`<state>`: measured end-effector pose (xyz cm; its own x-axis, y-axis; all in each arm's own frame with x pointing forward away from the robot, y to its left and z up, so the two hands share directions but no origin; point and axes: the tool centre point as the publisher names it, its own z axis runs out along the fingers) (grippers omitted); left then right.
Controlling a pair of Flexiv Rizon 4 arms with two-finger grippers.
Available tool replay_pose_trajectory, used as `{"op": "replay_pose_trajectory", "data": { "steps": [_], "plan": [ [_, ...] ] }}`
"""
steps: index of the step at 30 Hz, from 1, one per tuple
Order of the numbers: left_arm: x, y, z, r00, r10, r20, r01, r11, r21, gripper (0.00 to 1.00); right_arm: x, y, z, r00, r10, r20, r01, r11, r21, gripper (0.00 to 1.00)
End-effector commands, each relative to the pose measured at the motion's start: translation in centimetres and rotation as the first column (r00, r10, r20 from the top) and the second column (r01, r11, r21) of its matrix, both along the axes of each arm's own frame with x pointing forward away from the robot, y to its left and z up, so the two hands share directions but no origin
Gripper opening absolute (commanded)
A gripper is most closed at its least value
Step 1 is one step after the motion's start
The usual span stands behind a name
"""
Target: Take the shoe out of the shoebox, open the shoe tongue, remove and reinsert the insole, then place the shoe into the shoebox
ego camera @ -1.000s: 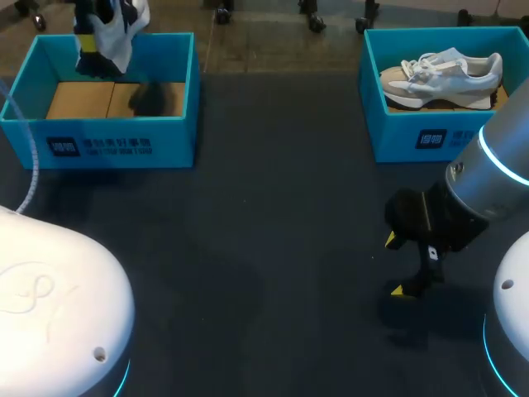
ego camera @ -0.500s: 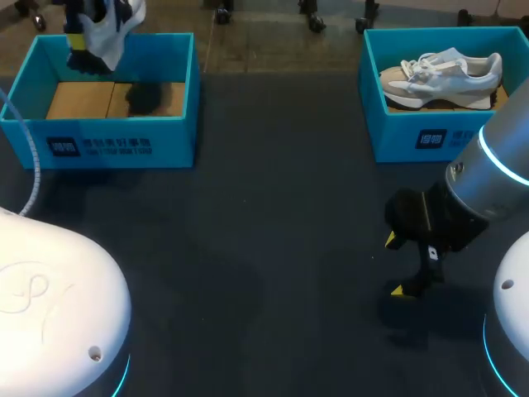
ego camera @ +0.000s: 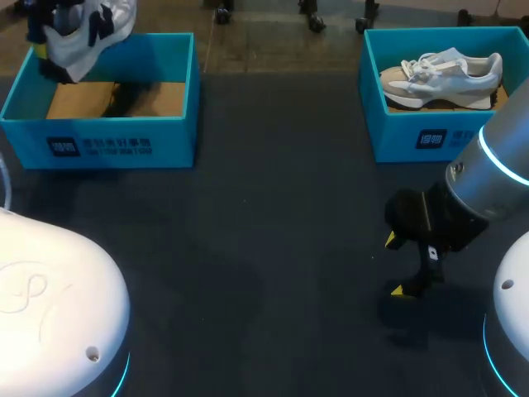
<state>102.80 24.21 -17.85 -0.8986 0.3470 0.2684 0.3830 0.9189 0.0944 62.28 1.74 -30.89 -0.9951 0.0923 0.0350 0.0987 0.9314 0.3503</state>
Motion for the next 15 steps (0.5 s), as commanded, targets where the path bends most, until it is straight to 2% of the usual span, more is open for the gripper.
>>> {"op": "replay_pose_trajectory", "data": {
  "steps": [1,8,11,14,15],
  "plan": [
    [-1.0,-0.2,0.0,0.946,-0.319,0.061,0.314,0.946,0.084,0.00,-0.1,0.1,-0.1,1.000,-0.001,0.003,0.001,1.000,-0.002,1.00],
    [-1.0,-0.2,0.0,0.946,-0.319,0.061,0.314,0.946,0.084,0.00,-0.1,0.1,-0.1,1.000,-0.001,0.003,0.001,1.000,-0.002,1.00],
    [0.0,0.8,0.1,0.920,-0.388,0.055,0.385,0.921,0.065,0.00,-0.1,0.1,-0.1,1.000,-0.001,0.003,0.001,1.000,-0.002,1.00],
    [1.6,2.6,0.3,0.854,-0.520,0.018,0.520,0.853,0.040,0.00,-0.1,0.1,-0.1,1.000,-0.001,0.003,0.001,1.000,-0.002,1.00],
    [2.1,3.5,0.4,0.775,-0.632,-0.016,0.633,0.774,0.009,0.00,-0.1,0.1,-0.1,1.000,-0.001,0.003,0.001,1.000,-0.002,1.00]
  ]
}}
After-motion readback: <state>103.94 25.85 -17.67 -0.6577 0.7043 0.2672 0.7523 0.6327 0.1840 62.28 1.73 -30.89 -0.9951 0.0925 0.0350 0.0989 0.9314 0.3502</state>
